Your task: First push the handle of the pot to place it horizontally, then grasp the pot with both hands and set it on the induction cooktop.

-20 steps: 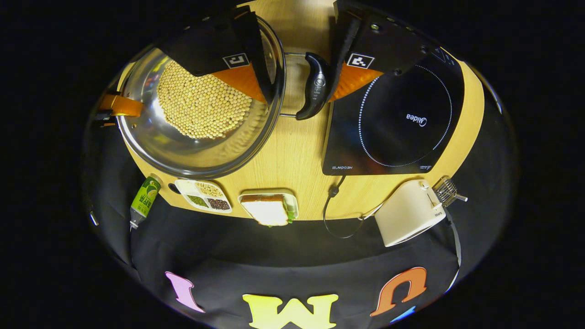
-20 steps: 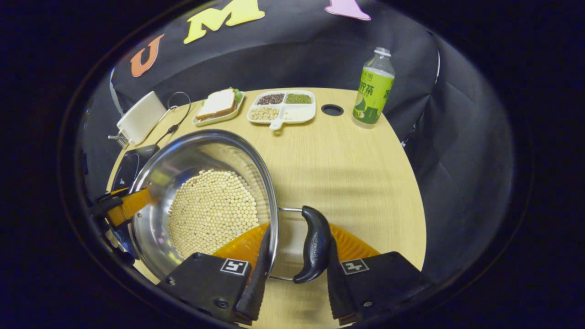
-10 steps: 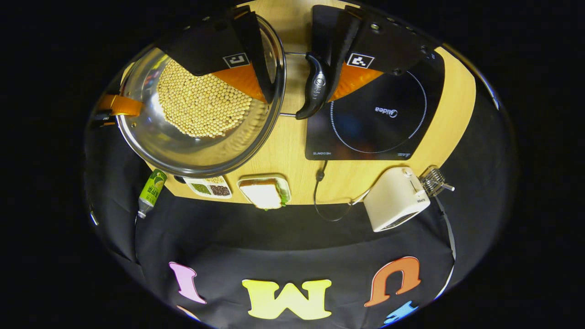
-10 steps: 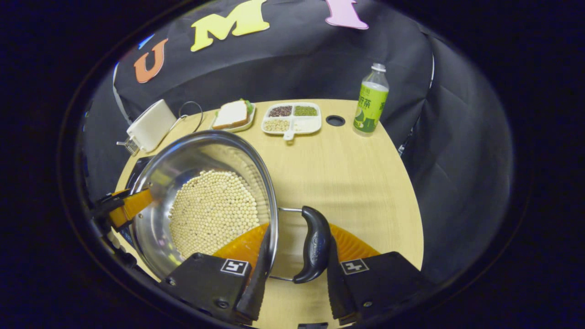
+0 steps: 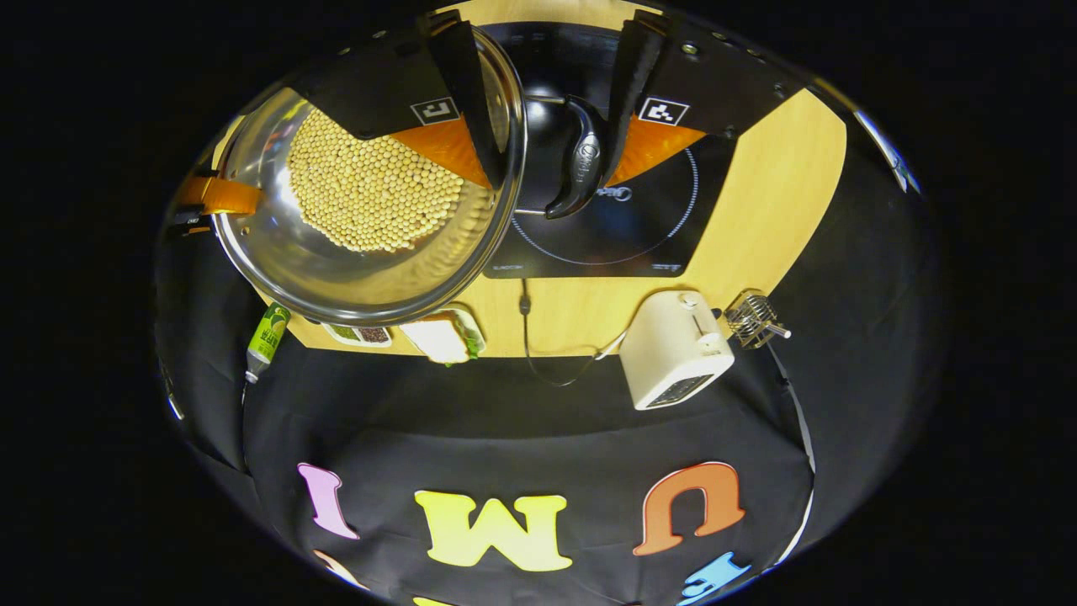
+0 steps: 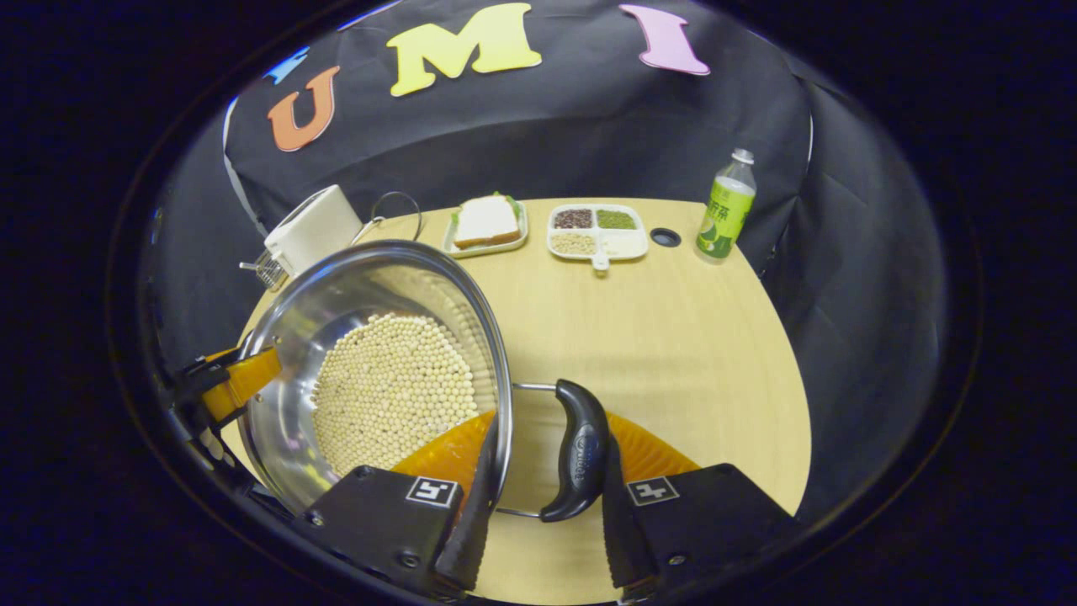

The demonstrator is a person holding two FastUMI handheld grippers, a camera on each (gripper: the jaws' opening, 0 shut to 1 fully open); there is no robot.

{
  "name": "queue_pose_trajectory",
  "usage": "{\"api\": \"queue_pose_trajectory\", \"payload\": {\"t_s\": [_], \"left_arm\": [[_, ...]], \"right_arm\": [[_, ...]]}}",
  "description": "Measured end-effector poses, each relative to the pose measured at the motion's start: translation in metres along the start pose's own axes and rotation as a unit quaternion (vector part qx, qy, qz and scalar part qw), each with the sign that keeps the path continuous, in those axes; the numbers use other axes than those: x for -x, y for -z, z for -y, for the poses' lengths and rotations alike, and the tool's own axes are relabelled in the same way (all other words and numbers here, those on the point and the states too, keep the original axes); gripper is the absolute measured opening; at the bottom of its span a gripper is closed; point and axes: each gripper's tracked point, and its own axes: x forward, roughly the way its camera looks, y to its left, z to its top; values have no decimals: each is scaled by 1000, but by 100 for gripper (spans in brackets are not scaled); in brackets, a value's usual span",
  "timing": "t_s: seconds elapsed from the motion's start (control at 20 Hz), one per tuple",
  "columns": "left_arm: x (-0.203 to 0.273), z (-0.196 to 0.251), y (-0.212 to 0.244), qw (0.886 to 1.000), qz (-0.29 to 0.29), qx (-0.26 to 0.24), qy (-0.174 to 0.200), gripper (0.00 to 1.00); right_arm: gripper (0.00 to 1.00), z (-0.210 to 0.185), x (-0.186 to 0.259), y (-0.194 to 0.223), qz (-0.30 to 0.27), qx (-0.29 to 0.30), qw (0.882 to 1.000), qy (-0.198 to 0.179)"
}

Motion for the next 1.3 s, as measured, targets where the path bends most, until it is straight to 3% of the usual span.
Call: {"api": "queue_pose_trajectory", "payload": {"t_s": [0.45,0.8,1.3], "left_arm": [[-11,-98,-6,1000,-1,-8,-21,62],[-43,-156,-8,999,-10,-7,-35,62],[-45,-163,-6,999,-23,6,-40,62]], "right_arm": [[57,-104,-24,-4,-16,-2,1000,-22],[57,-161,-58,-15,-34,-3,999,-27],[56,-186,-86,-15,-53,1,998,-19]]}}
